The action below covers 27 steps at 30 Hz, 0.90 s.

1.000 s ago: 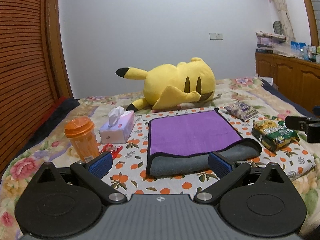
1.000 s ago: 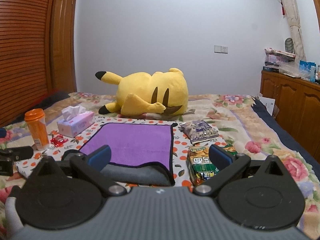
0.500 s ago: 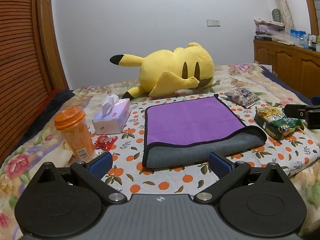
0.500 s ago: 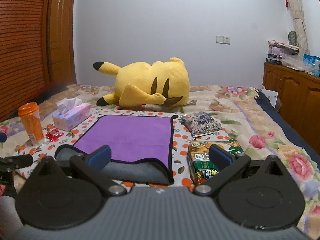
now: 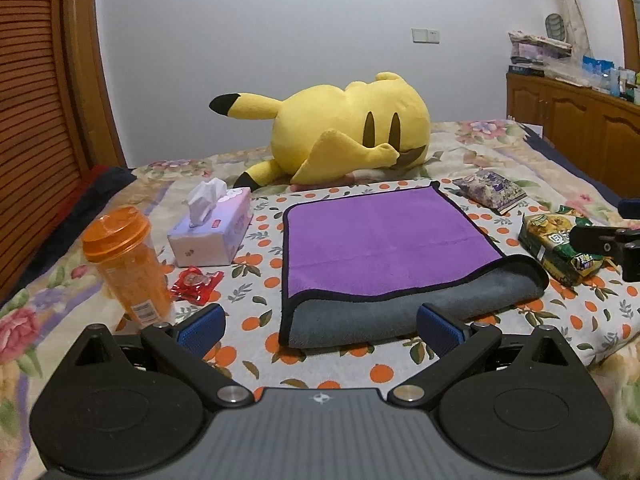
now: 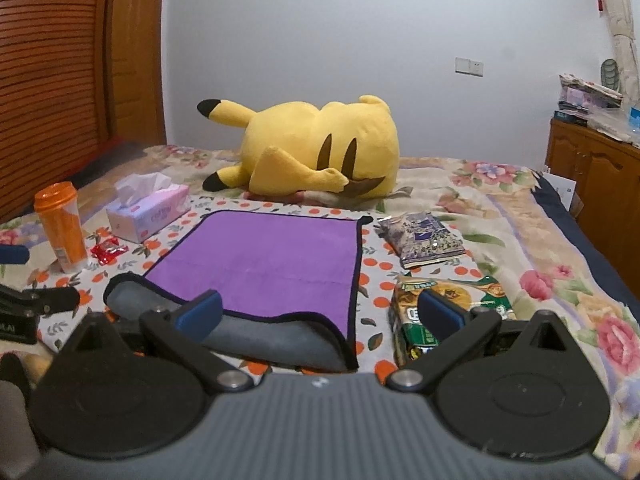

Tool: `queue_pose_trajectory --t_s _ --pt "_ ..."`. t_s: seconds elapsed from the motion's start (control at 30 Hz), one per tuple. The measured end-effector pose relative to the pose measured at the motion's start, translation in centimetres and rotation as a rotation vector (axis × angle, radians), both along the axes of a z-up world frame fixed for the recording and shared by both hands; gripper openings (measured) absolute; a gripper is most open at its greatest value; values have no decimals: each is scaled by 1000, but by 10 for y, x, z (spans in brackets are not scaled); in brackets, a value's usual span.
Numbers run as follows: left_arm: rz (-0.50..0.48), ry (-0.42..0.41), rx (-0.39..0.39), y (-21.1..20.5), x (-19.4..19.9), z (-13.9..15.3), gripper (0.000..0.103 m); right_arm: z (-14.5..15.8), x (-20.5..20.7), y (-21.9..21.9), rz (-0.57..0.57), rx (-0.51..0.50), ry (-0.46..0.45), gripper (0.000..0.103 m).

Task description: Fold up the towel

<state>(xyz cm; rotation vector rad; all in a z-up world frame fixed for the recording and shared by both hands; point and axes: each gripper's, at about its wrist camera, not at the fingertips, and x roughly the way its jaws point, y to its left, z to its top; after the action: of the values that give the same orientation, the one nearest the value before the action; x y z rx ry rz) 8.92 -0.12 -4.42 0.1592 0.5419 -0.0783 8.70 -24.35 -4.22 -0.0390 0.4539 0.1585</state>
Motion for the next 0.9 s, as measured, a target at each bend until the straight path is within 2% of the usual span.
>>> queue_pose_trajectory --t_s 0.5,0.57,0.63,0.9 --pt "-28 46 -34 6 33 -10 92 -11 33 10 80 -12 85 102" --pt "-28 48 -34 8 37 -12 90 -13 38 11 87 -15 96 100" --pt "-26 54 -33 9 42 -14 88 -15 44 10 95 -12 111 90" --pt "-27 89 -22 16 62 -25 79 -23 62 6 111 -4 162 86"
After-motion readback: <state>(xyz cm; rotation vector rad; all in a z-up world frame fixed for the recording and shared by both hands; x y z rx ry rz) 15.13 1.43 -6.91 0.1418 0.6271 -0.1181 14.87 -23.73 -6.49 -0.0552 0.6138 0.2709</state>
